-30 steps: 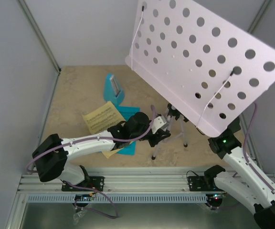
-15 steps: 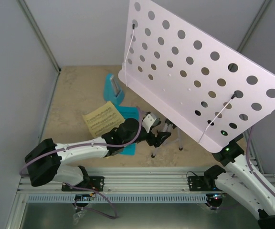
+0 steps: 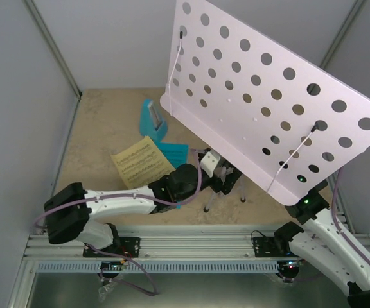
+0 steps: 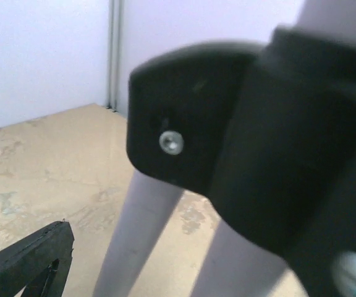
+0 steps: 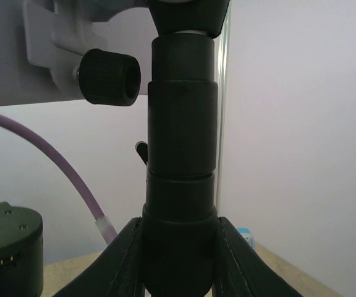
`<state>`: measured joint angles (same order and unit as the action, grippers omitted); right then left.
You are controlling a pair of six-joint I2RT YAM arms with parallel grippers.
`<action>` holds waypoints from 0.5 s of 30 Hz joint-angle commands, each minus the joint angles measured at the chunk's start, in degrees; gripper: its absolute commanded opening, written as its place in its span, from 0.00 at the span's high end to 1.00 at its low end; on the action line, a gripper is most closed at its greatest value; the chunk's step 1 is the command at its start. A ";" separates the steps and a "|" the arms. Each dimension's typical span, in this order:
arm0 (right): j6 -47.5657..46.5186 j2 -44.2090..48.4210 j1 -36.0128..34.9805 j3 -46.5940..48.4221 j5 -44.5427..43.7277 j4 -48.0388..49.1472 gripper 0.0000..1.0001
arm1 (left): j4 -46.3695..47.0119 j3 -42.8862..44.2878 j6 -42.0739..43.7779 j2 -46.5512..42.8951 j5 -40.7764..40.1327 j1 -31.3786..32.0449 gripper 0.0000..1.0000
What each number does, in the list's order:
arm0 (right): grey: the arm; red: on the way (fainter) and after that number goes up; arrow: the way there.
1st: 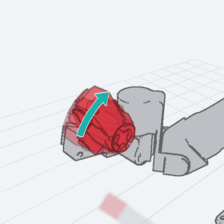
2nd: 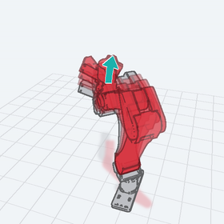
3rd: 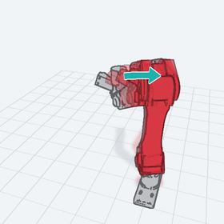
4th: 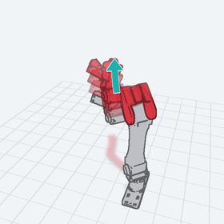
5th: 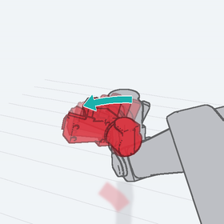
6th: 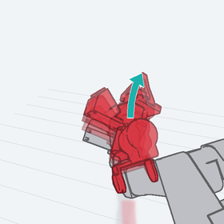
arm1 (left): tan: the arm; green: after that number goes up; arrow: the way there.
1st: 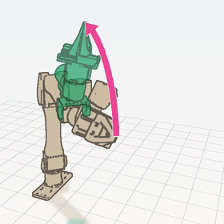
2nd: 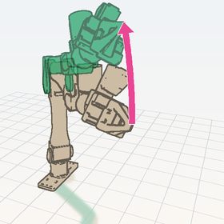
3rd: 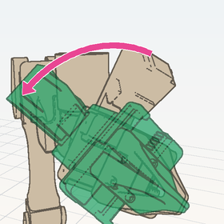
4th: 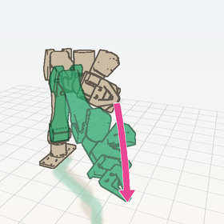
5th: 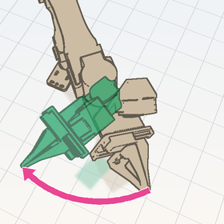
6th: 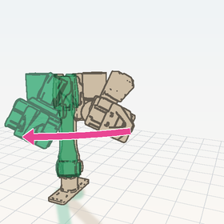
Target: Pack up the instrument practice props
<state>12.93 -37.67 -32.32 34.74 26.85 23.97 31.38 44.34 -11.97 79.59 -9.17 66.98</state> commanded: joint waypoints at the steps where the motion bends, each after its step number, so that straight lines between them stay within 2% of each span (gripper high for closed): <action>1: 0.84 0.15 -0.38 -0.76 -0.64 -2.39 0.99 | 6.06 3.02 3.35 4.87 -8.53 1.51 0.01; 7: 1.42 0.87 -0.41 -0.29 -2.21 -3.25 1.00 | 9.51 5.22 4.86 9.22 -15.60 3.30 0.03; 12: 1.65 1.79 -0.46 0.07 -4.88 -4.78 1.00 | 12.60 5.11 5.84 10.49 -15.64 4.33 0.29; 15: 2.43 2.92 -0.46 0.45 -6.89 -5.32 0.99 | 12.88 4.91 6.67 10.22 -16.10 4.69 0.39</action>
<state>13.17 -36.32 -32.21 34.74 22.09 21.32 40.64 48.38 -6.59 89.10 -22.61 71.26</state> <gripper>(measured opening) 0.259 0.665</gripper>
